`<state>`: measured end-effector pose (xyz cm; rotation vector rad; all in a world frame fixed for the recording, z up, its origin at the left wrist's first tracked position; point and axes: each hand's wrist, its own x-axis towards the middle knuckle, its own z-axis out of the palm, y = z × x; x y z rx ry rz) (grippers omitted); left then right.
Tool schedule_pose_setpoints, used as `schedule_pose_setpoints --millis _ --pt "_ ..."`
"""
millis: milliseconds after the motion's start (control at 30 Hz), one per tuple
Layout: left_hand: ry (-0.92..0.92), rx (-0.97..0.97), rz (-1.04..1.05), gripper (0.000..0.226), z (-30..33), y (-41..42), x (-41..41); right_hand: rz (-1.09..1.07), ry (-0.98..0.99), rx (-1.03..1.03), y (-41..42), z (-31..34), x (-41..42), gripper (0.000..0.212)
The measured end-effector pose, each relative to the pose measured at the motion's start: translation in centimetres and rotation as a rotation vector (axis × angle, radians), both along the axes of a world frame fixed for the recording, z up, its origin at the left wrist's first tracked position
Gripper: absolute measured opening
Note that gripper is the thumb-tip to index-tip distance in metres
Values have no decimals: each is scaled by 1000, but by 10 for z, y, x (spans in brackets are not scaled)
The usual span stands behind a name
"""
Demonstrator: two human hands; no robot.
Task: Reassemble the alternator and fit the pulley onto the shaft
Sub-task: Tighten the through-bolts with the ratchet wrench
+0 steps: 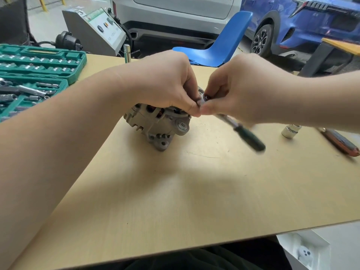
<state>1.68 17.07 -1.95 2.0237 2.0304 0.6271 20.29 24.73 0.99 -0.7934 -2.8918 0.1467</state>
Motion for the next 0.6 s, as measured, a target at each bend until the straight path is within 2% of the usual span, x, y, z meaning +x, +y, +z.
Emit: schedule_pose_setpoints --millis 67,133,233,300,333,367,467,600 --pt "6 -16 -3 12 0 -1 1 259 -111 284 3 2 4 17" --pt "7 -27 -2 12 0 -2 2 317 -139 316 8 5 4 20" --pt "-6 -5 36 16 -1 -2 4 24 32 -66 2 8 2 26" --pt "-9 -8 56 17 -1 -1 4 -145 111 -360 -5 6 -1 39" --pt "-3 -16 54 16 0 -1 4 -204 117 -444 -7 4 -3 44" --pt "2 -21 50 15 0 0 4 -228 91 -440 -9 2 -5 46" --pt "8 -6 31 13 0 0 2 -129 -34 -73 -8 2 -5 43" --pt "15 -18 1 11 0 -1 3 259 -274 450 -4 10 -2 22"
